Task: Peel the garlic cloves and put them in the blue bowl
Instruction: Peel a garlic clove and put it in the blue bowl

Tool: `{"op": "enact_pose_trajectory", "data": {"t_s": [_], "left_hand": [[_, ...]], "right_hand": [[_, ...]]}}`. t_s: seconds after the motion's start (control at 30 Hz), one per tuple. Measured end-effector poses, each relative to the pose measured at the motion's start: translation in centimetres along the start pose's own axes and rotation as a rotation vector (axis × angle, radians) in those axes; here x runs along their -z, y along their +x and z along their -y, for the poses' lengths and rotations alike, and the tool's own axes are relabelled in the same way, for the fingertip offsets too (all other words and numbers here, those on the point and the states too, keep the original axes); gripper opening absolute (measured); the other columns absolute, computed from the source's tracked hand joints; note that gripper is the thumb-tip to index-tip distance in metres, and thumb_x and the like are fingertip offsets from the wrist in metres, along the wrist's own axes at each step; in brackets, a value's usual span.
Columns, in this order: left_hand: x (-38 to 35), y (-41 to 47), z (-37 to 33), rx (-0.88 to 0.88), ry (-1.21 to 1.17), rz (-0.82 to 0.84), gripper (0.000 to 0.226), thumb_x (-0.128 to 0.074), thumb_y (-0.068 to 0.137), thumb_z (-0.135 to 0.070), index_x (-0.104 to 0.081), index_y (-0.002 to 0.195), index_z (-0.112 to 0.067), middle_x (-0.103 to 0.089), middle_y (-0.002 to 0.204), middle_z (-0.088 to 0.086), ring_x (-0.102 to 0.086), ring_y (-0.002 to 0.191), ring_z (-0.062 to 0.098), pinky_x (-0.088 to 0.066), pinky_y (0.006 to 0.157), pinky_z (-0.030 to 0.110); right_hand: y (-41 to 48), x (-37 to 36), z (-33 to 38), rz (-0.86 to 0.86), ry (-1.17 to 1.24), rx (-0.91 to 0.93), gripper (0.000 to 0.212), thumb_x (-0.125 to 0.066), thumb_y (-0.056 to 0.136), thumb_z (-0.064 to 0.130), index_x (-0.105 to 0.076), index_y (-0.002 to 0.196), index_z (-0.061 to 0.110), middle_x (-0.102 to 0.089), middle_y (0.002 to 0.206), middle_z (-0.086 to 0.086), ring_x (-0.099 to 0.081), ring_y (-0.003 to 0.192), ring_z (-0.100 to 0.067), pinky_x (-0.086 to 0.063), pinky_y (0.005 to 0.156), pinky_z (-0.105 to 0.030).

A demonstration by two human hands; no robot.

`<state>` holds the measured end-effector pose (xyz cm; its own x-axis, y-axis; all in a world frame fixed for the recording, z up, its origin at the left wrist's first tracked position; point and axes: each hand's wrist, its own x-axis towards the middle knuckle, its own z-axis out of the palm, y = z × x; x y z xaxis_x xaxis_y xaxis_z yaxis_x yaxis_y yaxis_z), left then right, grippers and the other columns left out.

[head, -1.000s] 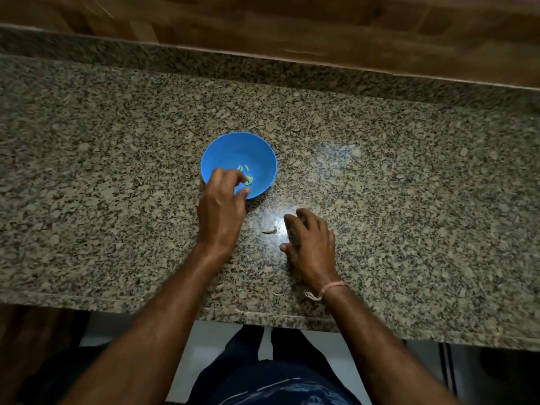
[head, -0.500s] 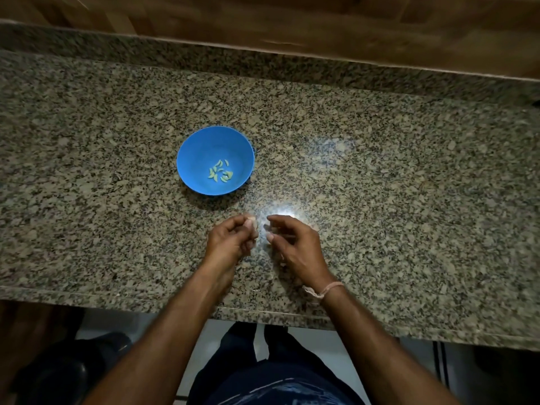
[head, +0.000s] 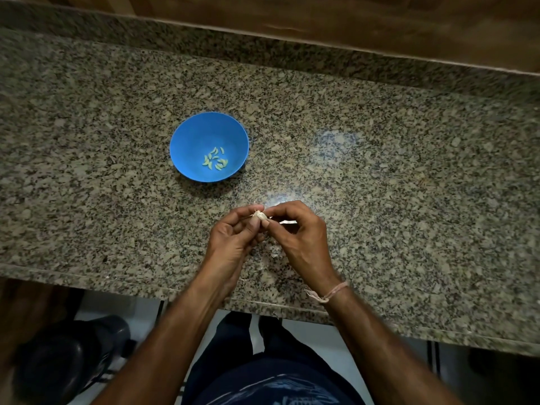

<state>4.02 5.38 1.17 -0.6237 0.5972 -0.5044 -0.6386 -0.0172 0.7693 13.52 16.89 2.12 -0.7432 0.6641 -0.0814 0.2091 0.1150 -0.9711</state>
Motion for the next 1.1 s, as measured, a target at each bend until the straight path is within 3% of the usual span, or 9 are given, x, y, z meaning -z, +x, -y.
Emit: {"op": "enact_pose_trajectory", "data": {"t_s": [0.1, 0.23, 0.4, 0.5, 0.7, 0.8, 0.97, 1.1], "left_hand": [[-0.3, -0.2, -0.1, -0.040, 0.016, 0.002, 0.024, -0.072, 0.087, -0.014, -0.076, 0.111, -0.014, -0.076, 0.111, 0.014, -0.069, 0.104, 0.025, -0.058, 0.090, 0.030], [-0.4, -0.1, 0.0, -0.091, 0.085, -0.014, 0.023, -0.070, 0.091, -0.009, -0.076, 0.113, -0.009, -0.074, 0.118, 0.020, -0.068, 0.118, 0.038, -0.057, 0.096, 0.037], [-1.3, -0.8, -0.4, -0.156, 0.123, -0.023, 0.018, -0.066, 0.093, 0.001, -0.072, 0.110, 0.000, -0.079, 0.103, 0.013, -0.076, 0.102, 0.023, -0.059, 0.082, 0.024], [-1.3, -1.0, -0.3, -0.194, 0.153, -0.046, 0.014, -0.068, 0.092, 0.006, -0.072, 0.103, -0.002, -0.080, 0.095, 0.006, -0.077, 0.095, 0.017, -0.059, 0.081, 0.024], [-0.8, -0.8, 0.4, -0.260, 0.269, -0.115, 0.011, -0.074, 0.088, 0.006, -0.073, 0.097, 0.000, -0.078, 0.099, 0.010, -0.075, 0.096, 0.020, -0.061, 0.084, 0.028], [-0.8, -0.6, 1.1, -0.263, 0.294, -0.148, 0.011, -0.074, 0.088, 0.006, -0.073, 0.097, 0.000, -0.078, 0.099, 0.008, -0.076, 0.097, 0.020, -0.061, 0.085, 0.029], [-0.2, -0.4, 1.9, -0.215, 0.346, -0.198, 0.012, -0.074, 0.091, -0.001, -0.074, 0.104, -0.002, -0.078, 0.100, 0.010, -0.075, 0.099, 0.022, -0.061, 0.087, 0.031], [0.0, -0.1, 2.1, -0.178, 0.338, -0.244, 0.010, -0.072, 0.093, -0.001, -0.074, 0.102, -0.006, -0.078, 0.099, 0.009, -0.076, 0.098, 0.021, -0.061, 0.082, 0.027]], "right_hand": [[-0.3, 0.3, 0.3, -0.037, -0.047, 0.034, 0.010, -0.081, 0.089, 0.013, -0.076, 0.097, 0.014, -0.070, 0.099, 0.005, -0.069, 0.090, -0.012, -0.057, 0.077, -0.023], [-0.5, 0.2, 0.8, -0.043, -0.002, -0.001, 0.012, -0.081, 0.088, 0.011, -0.074, 0.097, 0.014, -0.072, 0.096, 0.005, -0.070, 0.088, -0.012, -0.061, 0.077, -0.031], [-0.4, 0.2, 1.1, -0.012, 0.093, -0.077, 0.012, -0.082, 0.086, 0.012, -0.073, 0.094, 0.013, -0.074, 0.089, 0.001, -0.072, 0.084, -0.020, -0.063, 0.077, -0.035], [-0.4, 0.1, 1.0, 0.007, 0.140, -0.126, 0.014, -0.084, 0.084, 0.012, -0.072, 0.092, 0.011, -0.074, 0.087, -0.003, -0.072, 0.083, -0.020, -0.063, 0.077, -0.034], [0.1, 0.0, 0.6, 0.072, 0.140, -0.227, 0.015, -0.083, 0.085, 0.010, -0.070, 0.092, 0.008, -0.074, 0.086, -0.005, -0.073, 0.086, -0.030, -0.064, 0.079, -0.037], [0.5, -0.5, 0.1, 0.088, 0.057, -0.290, 0.014, -0.083, 0.085, 0.009, -0.070, 0.091, 0.010, -0.073, 0.087, -0.007, -0.072, 0.082, -0.025, -0.064, 0.077, -0.034], [0.6, -1.4, -0.4, 0.081, 0.043, -0.358, 0.011, -0.080, 0.088, 0.008, -0.069, 0.089, 0.011, -0.069, 0.082, 0.003, -0.064, 0.073, -0.007, -0.054, 0.064, -0.016], [0.5, -2.1, -0.8, 0.053, 0.029, -0.384, 0.011, -0.080, 0.089, 0.012, -0.069, 0.090, 0.015, -0.071, 0.085, 0.002, -0.066, 0.076, -0.008, -0.057, 0.066, -0.017]]}}
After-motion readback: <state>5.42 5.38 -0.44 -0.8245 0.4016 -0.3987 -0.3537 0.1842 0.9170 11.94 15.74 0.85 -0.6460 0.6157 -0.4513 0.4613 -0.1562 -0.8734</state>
